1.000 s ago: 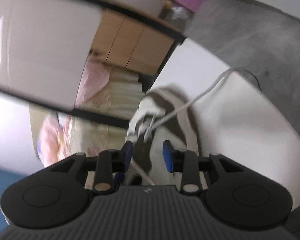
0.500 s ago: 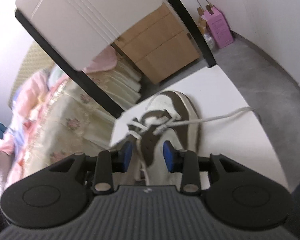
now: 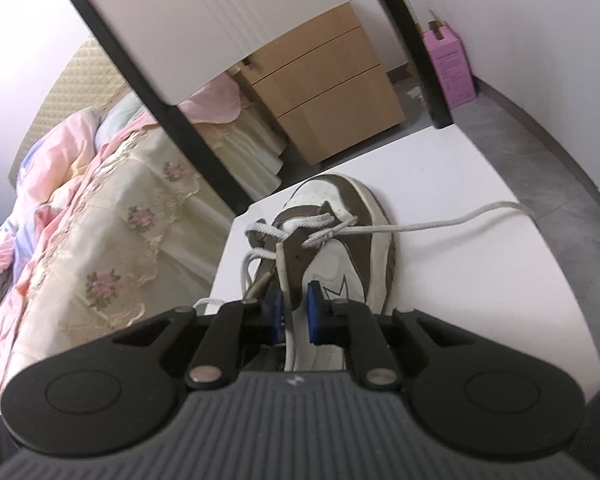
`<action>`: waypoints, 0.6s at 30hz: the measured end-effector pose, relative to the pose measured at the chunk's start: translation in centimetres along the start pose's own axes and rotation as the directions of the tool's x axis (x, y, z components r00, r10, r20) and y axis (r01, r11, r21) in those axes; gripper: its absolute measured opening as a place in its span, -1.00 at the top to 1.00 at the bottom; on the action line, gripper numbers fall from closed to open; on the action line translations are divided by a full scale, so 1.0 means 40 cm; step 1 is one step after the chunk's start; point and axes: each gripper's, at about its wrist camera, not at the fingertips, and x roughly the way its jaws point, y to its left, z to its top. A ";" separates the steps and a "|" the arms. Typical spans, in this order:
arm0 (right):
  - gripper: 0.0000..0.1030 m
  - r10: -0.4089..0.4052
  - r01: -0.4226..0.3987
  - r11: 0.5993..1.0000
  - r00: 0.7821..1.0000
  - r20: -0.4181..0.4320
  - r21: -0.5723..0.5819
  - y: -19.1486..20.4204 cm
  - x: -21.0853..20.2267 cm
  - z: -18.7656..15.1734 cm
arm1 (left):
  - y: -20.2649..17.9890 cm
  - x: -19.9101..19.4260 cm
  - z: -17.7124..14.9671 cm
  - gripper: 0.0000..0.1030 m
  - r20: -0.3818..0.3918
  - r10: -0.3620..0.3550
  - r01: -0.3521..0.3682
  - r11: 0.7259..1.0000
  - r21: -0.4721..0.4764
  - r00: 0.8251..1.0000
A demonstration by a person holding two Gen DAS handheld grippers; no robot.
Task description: Lace up shoes with both hands
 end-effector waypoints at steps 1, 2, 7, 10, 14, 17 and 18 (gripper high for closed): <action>0.75 0.014 -0.014 1.000 1.000 -0.005 -0.002 0.005 -0.003 -0.003 | 0.001 -0.019 -0.003 0.62 0.001 -0.037 0.037 0.999 -0.017 0.999; 0.75 0.022 -0.022 1.000 1.000 -0.012 -0.006 0.011 -0.005 -0.007 | -0.005 -0.038 -0.009 0.62 0.000 -0.034 0.034 0.999 -0.007 0.999; 0.75 0.026 -0.026 1.000 0.999 -0.036 0.006 0.027 -0.006 -0.021 | -0.024 -0.064 -0.031 0.61 0.010 0.073 -0.073 0.995 0.062 0.997; 0.76 0.017 -0.017 1.000 1.000 -0.024 0.012 0.029 -0.006 -0.022 | -0.011 -0.038 -0.020 0.57 0.056 0.078 -0.081 0.995 0.052 0.995; 0.77 0.005 -0.005 0.999 1.000 -0.007 0.040 0.015 -0.006 -0.013 | 0.005 0.071 0.031 0.49 0.099 0.101 -0.104 0.994 0.025 0.990; 0.78 -0.011 0.011 0.999 1.000 0.008 0.042 0.007 -0.012 -0.005 | 0.040 0.208 0.071 0.49 0.101 0.116 -0.116 0.993 -0.004 0.988; 0.78 -0.015 0.014 0.999 1.000 0.015 0.036 0.006 -0.015 -0.002 | 0.048 0.282 0.096 0.49 0.094 0.117 -0.117 0.993 -0.010 0.989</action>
